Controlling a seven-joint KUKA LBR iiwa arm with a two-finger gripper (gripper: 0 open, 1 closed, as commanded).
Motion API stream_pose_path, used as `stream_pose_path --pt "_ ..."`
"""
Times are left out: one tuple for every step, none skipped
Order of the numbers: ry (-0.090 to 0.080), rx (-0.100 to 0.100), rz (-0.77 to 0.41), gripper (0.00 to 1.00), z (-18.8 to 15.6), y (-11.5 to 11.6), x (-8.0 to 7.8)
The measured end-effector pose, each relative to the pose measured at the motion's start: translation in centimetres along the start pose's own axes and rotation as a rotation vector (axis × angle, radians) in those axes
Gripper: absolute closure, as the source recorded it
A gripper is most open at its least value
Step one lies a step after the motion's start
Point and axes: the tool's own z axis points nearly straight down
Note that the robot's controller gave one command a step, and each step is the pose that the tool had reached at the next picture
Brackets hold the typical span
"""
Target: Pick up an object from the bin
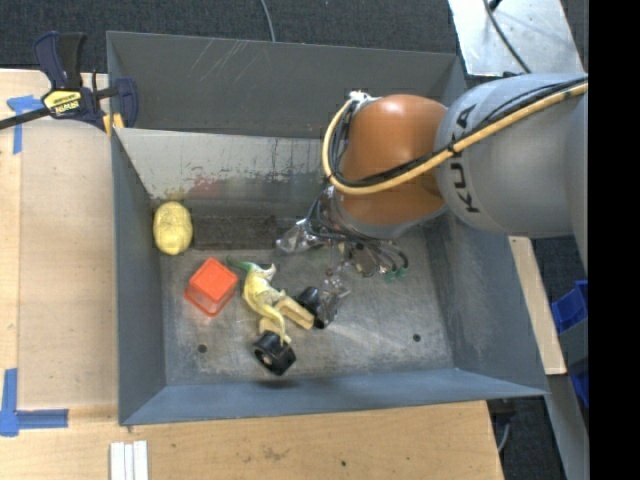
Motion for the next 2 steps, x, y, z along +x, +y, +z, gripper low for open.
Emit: stream_pose_path --pt "0.002 0.0 -0.018 0.0 0.7 0.9 0.8" --pt "0.004 -0.001 -0.13 0.0 3.3 3.0 1.5"
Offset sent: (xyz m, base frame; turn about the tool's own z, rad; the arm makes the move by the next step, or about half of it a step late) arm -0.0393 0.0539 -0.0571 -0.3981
